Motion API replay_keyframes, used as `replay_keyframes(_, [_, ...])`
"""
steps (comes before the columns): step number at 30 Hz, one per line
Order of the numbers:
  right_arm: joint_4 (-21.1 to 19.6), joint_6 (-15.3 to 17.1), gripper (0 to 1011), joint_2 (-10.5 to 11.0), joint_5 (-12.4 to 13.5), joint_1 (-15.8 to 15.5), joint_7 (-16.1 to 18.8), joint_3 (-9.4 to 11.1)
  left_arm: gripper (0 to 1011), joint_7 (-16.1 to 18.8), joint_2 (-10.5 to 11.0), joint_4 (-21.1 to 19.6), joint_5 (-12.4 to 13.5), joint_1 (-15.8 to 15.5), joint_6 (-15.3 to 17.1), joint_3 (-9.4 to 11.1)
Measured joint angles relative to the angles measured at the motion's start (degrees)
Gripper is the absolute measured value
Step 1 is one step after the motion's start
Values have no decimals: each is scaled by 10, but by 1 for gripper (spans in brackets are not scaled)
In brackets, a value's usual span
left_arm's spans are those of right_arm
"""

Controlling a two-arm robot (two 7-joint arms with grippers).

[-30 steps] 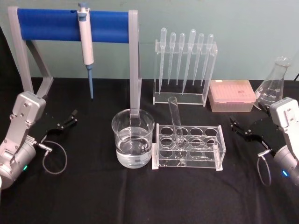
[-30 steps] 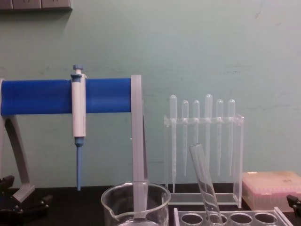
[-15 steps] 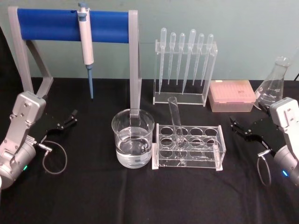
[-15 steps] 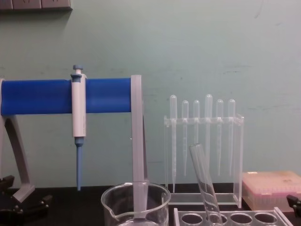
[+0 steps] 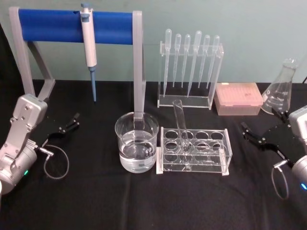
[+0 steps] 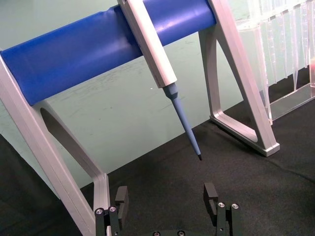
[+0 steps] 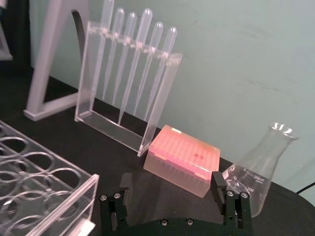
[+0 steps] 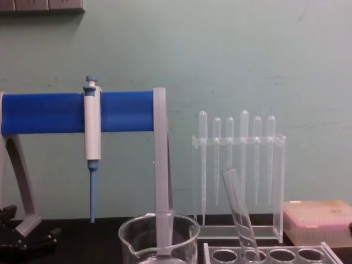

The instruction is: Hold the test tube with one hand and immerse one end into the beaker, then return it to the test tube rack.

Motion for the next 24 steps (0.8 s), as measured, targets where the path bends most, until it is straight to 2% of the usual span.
replay_keyframes(5, [-72,-9,1003,29,31,-61,9,36,1000,0,0,0,0,0,0,0])
replay_keyframes(7, [-90,-8,1003,37,46,-75,23,43,1000,0,0,0,0,0,0,0])
replay_keyframes(8, [-99,-6,1003,40,54,-79,31,45,1000,0,0,0,0,0,0,0])
replay_keyframes(11, [-129,20,1003,54,97,-86,87,47,1000,0,0,0,0,0,0,0])
replay_keyframes(13, [-136,32,1003,56,110,-82,111,42,1000,0,0,0,0,0,0,0])
replay_keyframes(16, [-139,65,1003,51,126,-54,160,24,1000,0,0,0,0,0,0,0])
replay_keyframes(17, [-139,65,1003,51,126,-54,160,24,1000,0,0,0,0,0,0,0])
replay_keyframes(21, [-125,94,1003,32,134,-15,198,3,1000,0,0,0,0,0,0,0])
replay_keyframes(24, [-102,121,1003,7,135,28,228,-16,1000,0,0,0,0,0,0,0])
